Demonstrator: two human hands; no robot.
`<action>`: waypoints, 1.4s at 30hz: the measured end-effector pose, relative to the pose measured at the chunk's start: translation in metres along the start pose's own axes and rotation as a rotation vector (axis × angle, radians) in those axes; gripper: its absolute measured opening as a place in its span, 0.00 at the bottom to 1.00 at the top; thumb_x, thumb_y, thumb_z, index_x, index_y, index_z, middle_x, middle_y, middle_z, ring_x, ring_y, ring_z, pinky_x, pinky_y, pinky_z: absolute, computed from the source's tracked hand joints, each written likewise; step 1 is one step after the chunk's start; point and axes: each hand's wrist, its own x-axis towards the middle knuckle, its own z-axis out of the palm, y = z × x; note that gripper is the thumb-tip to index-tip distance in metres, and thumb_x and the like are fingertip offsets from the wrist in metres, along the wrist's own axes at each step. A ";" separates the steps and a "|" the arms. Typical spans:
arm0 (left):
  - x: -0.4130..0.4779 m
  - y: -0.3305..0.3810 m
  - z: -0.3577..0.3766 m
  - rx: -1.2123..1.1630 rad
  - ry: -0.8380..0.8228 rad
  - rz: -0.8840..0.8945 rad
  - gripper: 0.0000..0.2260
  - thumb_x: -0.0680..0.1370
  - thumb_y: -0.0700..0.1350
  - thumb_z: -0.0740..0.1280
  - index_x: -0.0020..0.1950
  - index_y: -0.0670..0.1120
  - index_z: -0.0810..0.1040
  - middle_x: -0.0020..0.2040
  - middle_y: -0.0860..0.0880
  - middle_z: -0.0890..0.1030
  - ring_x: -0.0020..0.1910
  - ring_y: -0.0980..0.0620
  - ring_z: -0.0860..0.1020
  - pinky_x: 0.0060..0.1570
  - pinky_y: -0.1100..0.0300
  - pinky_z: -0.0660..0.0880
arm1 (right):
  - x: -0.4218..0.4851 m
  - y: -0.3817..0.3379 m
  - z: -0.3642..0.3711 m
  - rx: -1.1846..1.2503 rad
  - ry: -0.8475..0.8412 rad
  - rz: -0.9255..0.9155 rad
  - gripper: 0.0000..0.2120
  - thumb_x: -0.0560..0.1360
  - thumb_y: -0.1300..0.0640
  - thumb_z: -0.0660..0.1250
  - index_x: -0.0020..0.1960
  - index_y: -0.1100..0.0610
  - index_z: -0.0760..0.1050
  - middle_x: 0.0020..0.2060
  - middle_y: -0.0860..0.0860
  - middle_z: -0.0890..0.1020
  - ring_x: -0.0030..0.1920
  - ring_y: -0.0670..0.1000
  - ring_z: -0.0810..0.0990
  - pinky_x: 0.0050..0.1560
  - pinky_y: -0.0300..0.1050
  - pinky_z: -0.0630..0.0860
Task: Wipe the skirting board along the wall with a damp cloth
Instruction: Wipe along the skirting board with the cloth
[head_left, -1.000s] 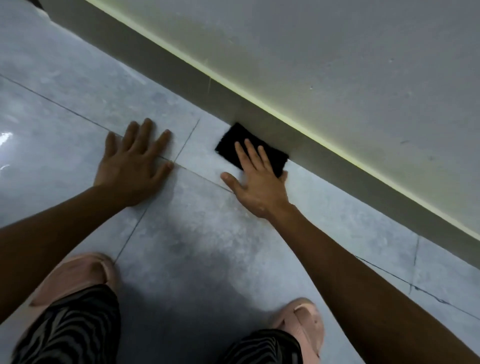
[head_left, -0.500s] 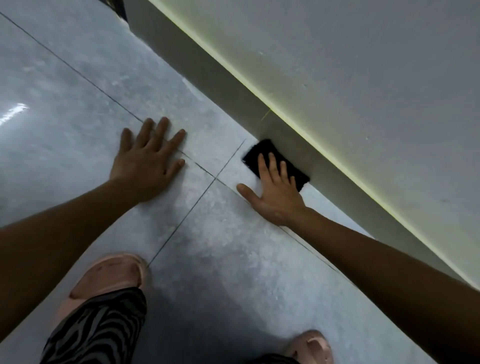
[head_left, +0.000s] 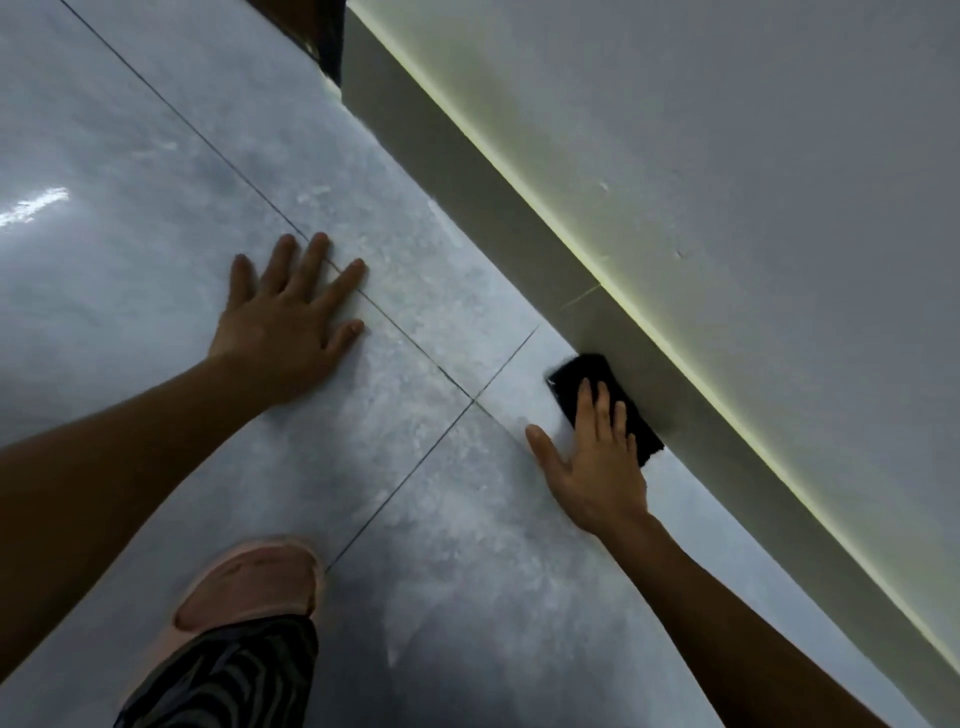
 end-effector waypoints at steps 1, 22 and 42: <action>0.000 0.001 0.000 0.001 -0.005 0.002 0.30 0.76 0.64 0.41 0.76 0.57 0.40 0.78 0.45 0.40 0.76 0.42 0.40 0.71 0.40 0.40 | 0.004 -0.010 -0.001 0.017 0.011 0.014 0.46 0.69 0.26 0.42 0.78 0.54 0.39 0.77 0.52 0.43 0.76 0.55 0.41 0.73 0.56 0.44; 0.002 -0.020 -0.010 0.000 0.011 -0.070 0.28 0.77 0.62 0.40 0.76 0.57 0.38 0.78 0.47 0.38 0.76 0.43 0.38 0.71 0.39 0.40 | 0.055 -0.098 -0.021 -0.029 -0.019 -0.110 0.38 0.76 0.32 0.43 0.78 0.51 0.39 0.77 0.49 0.43 0.76 0.53 0.41 0.74 0.54 0.47; 0.018 -0.047 -0.015 -0.027 0.000 -0.219 0.53 0.61 0.80 0.41 0.74 0.48 0.30 0.76 0.45 0.32 0.75 0.44 0.34 0.72 0.40 0.39 | 0.094 -0.165 -0.049 -0.186 -0.026 -0.222 0.32 0.80 0.40 0.45 0.78 0.53 0.38 0.77 0.48 0.44 0.76 0.51 0.48 0.67 0.54 0.62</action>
